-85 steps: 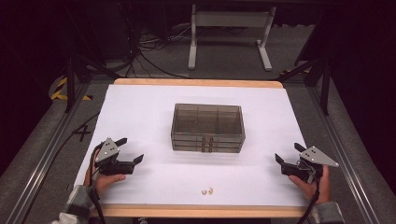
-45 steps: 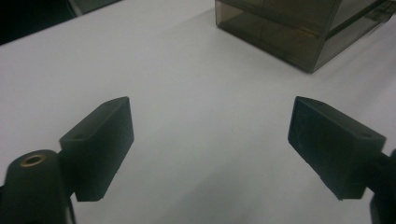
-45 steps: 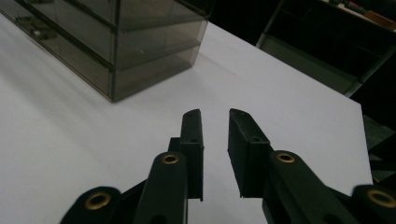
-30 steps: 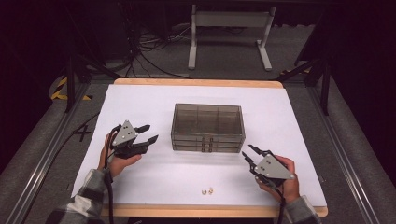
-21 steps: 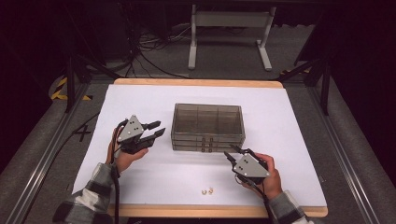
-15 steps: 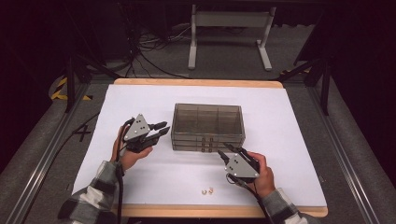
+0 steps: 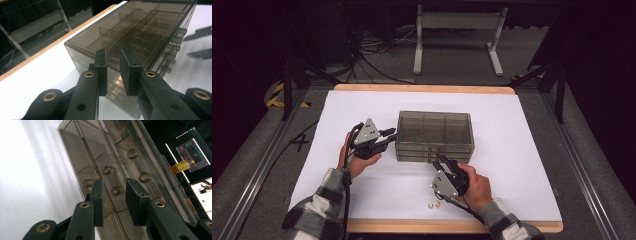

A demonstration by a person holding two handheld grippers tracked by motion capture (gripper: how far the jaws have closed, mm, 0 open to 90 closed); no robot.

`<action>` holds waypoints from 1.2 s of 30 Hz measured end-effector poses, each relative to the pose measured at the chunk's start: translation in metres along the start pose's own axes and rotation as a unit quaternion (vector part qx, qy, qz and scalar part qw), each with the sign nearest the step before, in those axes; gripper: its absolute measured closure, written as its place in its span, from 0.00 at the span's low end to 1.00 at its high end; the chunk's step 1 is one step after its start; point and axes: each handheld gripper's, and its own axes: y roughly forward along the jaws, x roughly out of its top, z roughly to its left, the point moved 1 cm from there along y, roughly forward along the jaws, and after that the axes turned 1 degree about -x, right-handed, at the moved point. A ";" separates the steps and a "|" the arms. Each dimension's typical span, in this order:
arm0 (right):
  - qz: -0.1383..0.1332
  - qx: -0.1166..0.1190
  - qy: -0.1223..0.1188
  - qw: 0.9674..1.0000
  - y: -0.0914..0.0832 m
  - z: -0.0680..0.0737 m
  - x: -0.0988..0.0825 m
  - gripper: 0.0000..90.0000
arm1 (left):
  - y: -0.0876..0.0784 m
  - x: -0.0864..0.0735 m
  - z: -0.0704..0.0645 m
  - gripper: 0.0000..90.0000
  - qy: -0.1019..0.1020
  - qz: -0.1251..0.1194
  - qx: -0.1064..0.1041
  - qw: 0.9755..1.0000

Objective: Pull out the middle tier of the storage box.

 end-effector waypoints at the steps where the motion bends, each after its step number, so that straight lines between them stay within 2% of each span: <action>1: 0.004 -0.003 -0.005 1.000 0.002 0.002 0.001 0.77 | 0.001 0.001 0.000 0.84 -0.002 0.000 -0.002 1.000; 3: 0.008 -0.009 -0.022 1.000 0.006 0.006 0.002 0.77 | 0.004 0.002 -0.001 0.85 0.004 0.005 0.002 1.000; 7: 0.020 -0.028 -0.048 0.998 0.010 0.010 0.004 0.78 | 0.007 0.003 -0.001 0.89 -0.001 0.008 0.001 1.000; 9: 0.028 -0.033 -0.054 0.998 0.012 0.011 0.004 0.76 | 0.009 0.005 -0.001 0.91 0.005 0.011 0.000 1.000; 10: 0.033 -0.038 -0.069 0.996 0.013 0.012 0.006 0.77 | 0.009 0.006 -0.001 0.92 0.012 0.016 0.010 1.000; 11: 0.033 -0.038 -0.069 0.996 0.013 0.012 0.006 0.77 | 0.010 0.006 -0.002 0.92 0.013 0.017 0.009 1.000; 13: 0.045 -0.046 -0.095 0.993 0.013 0.015 0.009 0.80 | 0.011 0.006 -0.002 0.95 0.010 0.016 0.002 1.000; 15: 0.055 -0.080 -0.119 0.988 0.015 0.019 0.011 0.87 | 0.011 0.005 -0.001 0.95 0.000 0.012 -0.001 1.000; 18: 0.065 -0.094 -0.135 0.984 0.016 0.024 0.014 0.88 | 0.010 0.005 -0.001 0.95 0.000 0.009 -0.002 1.000; 19: 0.070 -0.106 -0.152 0.980 0.018 0.027 0.015 0.88 | 0.010 0.005 -0.002 0.95 0.000 0.009 -0.001 1.000; 21: 0.075 -0.114 -0.164 0.977 0.019 0.029 0.017 0.88 | 0.010 0.004 -0.002 0.95 -0.001 0.009 -0.002 1.000; 22: 0.075 -0.114 -0.164 0.977 0.019 0.029 0.017 0.88 | 0.010 0.004 -0.002 0.95 -0.004 0.008 -0.003 1.000; 24: 0.084 -0.126 -0.182 0.972 0.020 0.032 0.018 0.89 | 0.010 0.003 -0.001 0.95 -0.008 0.003 -0.008 1.000; 25: 0.085 -0.130 -0.185 0.970 0.021 0.034 0.018 0.89 | 0.010 0.003 -0.001 0.95 -0.009 0.003 -0.008 1.000; 28: 0.086 -0.131 -0.185 0.970 0.021 0.034 0.018 0.89 | 0.010 0.002 -0.002 0.95 -0.003 0.002 -0.001 1.000; 31: 0.086 -0.124 -0.175 0.973 0.020 0.033 0.018 0.90 | 0.010 0.002 -0.003 0.95 -0.004 0.002 0.001 1.000; 33: 0.088 -0.126 -0.176 0.972 0.019 0.033 0.018 0.90 | 0.010 0.002 -0.003 0.95 -0.005 -0.001 0.003 1.000; 36: 0.090 -0.127 -0.172 0.973 0.018 0.033 0.018 0.90 | 0.010 0.001 -0.004 0.96 -0.011 -0.004 0.005 1.000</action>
